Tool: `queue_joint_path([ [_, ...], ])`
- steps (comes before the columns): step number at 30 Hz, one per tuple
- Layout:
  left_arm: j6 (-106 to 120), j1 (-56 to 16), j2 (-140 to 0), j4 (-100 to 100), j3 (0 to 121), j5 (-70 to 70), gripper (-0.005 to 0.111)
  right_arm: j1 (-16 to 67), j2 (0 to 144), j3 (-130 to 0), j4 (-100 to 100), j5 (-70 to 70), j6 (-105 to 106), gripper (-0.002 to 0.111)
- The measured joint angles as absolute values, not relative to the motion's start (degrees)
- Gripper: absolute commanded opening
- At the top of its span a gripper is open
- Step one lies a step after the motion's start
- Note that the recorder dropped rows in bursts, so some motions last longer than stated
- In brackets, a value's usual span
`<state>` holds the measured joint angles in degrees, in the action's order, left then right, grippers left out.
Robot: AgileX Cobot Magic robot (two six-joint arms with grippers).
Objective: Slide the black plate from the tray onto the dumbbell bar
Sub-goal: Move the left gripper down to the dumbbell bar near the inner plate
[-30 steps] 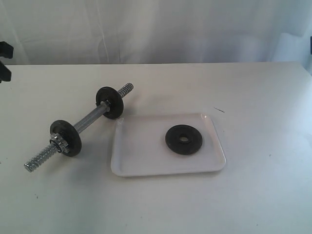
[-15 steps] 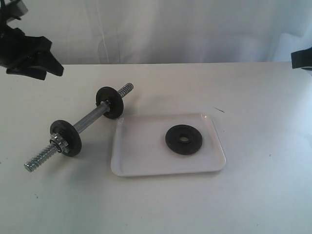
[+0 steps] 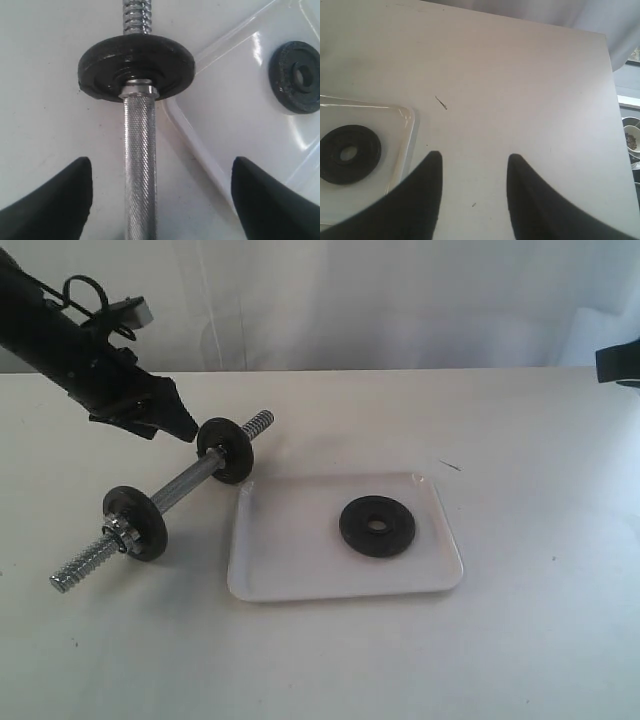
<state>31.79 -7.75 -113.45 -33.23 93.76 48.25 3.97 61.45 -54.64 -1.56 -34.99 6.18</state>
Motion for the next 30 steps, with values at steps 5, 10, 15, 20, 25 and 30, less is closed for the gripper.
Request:
queue_joint_path([
  [5, 32.6, -8.0, -116.6, -33.5, 93.8, 44.1, 0.078, 4.0, 61.5, -54.6, -1.6, -35.0, 6.2, 0.04],
  [10, 33.8, -8.0, -119.7, -36.9, 93.8, 42.2, 0.078, 4.0, 61.5, -54.6, -1.6, -35.0, 6.2, 0.04],
  [15, 38.6, -8.0, -123.2, -41.1, 93.8, 44.1, 0.078, 4.0, 61.5, -54.6, -1.6, -35.0, 6.2, 0.04],
  [20, 40.4, -8.0, -125.7, -43.7, 93.8, 44.5, 0.072, 4.0, 61.5, -54.6, -1.6, -35.1, 6.3, 0.04],
  [25, 44.0, -8.0, -128.1, -46.6, 93.9, 45.0, 0.069, 4.0, 61.5, -54.6, -1.6, -35.1, 6.4, 0.04],
  [30, 48.1, -8.7, -128.7, -48.8, 94.0, 45.0, 0.069, 4.0, 61.5, -54.6, -1.6, -35.1, 6.4, 0.04],
])
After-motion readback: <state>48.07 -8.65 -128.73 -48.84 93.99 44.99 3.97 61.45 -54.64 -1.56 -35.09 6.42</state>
